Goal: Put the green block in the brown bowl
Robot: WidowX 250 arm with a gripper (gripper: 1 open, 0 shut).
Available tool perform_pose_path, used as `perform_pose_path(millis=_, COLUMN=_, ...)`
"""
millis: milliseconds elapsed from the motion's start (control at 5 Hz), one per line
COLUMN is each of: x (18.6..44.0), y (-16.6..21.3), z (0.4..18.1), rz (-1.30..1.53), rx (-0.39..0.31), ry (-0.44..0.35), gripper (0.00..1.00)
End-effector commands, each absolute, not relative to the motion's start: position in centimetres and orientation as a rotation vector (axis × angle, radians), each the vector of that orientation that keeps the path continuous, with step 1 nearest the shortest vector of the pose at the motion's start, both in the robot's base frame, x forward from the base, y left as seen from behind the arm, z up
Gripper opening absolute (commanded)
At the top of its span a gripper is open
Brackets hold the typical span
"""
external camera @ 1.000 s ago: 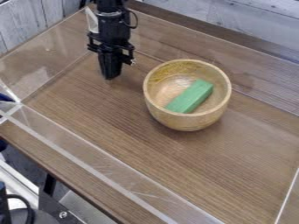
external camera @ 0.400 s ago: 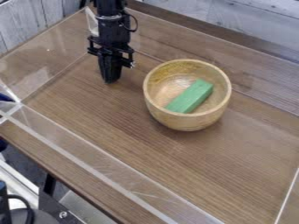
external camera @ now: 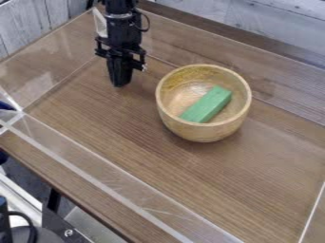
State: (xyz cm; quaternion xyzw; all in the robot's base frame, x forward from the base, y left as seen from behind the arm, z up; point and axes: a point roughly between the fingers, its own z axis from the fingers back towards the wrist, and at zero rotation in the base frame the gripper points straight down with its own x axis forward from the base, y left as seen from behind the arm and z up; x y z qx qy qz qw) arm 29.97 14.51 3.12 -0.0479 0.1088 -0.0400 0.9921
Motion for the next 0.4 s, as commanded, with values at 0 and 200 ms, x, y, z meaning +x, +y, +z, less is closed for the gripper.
perform_pose_path(millis=0, x=31.11, y=14.83, z=5.82, rz=-0.094, rx=-0.051, ry=0.143, gripper=0.0)
perform_pose_path(millis=200, x=30.98, y=14.71, z=6.03, rz=-0.098, rx=-0.054, ry=0.141, gripper=0.0)
